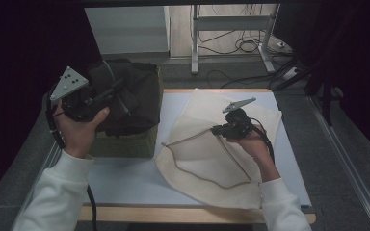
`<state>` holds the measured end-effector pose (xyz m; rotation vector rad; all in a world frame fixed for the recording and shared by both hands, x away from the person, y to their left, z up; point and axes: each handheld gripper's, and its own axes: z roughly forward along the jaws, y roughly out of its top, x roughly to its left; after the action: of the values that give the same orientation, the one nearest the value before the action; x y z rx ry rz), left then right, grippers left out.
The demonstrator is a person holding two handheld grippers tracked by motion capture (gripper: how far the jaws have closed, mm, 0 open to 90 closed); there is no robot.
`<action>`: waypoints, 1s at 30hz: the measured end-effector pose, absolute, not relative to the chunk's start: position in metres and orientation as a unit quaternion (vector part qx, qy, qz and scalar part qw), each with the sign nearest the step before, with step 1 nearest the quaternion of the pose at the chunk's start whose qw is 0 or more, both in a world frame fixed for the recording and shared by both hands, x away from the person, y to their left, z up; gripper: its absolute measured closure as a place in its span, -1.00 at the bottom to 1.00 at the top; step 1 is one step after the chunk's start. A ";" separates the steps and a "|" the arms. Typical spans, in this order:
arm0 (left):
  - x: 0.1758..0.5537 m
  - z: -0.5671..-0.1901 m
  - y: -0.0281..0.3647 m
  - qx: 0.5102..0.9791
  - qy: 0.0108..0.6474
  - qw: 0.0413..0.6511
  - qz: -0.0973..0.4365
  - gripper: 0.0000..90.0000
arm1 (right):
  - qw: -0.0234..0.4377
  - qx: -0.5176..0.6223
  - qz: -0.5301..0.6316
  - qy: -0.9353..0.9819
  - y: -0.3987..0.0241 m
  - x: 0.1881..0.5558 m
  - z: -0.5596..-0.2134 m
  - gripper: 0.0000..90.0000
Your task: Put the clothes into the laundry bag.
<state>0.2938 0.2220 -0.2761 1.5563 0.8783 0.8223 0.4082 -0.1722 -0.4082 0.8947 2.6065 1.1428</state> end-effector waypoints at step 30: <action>0.274 -0.272 0.209 0.663 0.337 0.591 0.314 0.61 | 0.086 0.308 0.390 0.863 -0.175 0.412 -0.409 0.93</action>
<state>0.2744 0.2094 -0.2719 1.5424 0.7842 0.7304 0.4116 -0.1750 -0.4090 0.9193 2.5735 1.1615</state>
